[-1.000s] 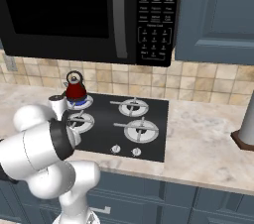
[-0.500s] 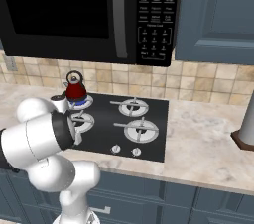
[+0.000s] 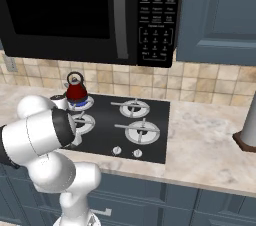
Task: Lower the heat of the kettle.
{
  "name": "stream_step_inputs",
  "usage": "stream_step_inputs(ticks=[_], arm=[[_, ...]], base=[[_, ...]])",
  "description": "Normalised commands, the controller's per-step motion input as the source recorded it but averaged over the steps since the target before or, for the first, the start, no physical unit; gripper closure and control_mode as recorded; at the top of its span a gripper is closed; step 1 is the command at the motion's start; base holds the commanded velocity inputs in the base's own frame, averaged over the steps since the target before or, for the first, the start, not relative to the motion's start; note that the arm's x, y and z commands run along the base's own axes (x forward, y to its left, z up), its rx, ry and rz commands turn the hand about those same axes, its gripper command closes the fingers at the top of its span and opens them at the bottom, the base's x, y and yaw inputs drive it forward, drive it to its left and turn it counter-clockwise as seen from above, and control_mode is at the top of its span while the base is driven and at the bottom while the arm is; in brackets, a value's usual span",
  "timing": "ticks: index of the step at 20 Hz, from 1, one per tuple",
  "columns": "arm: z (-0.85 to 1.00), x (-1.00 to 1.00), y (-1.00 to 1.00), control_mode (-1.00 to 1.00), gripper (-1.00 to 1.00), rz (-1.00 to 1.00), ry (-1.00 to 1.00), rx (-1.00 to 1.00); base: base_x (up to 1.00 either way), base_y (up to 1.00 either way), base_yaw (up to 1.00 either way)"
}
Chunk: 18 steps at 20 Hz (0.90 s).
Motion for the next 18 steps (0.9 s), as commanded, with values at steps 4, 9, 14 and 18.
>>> stream_step_inputs(ticks=[4,9,14,18], arm=[[-0.14,-0.07,0.01,-1.0,1.0,-0.03,-0.02,0.0],[-0.11,-0.3,0.0,-1.0,1.0,-0.17,-0.01,0.0],[-0.13,-0.36,-0.03,-1.0,1.0,-0.28,0.0,0.01],[-0.19,-0.28,-0.11,-1.0,1.0,-0.43,0.0,0.02]], base=[[0.0,0.0,0.0],[0.0,0.0,0.0],[0.0,0.0,0.0],[0.0,0.0,0.0]])
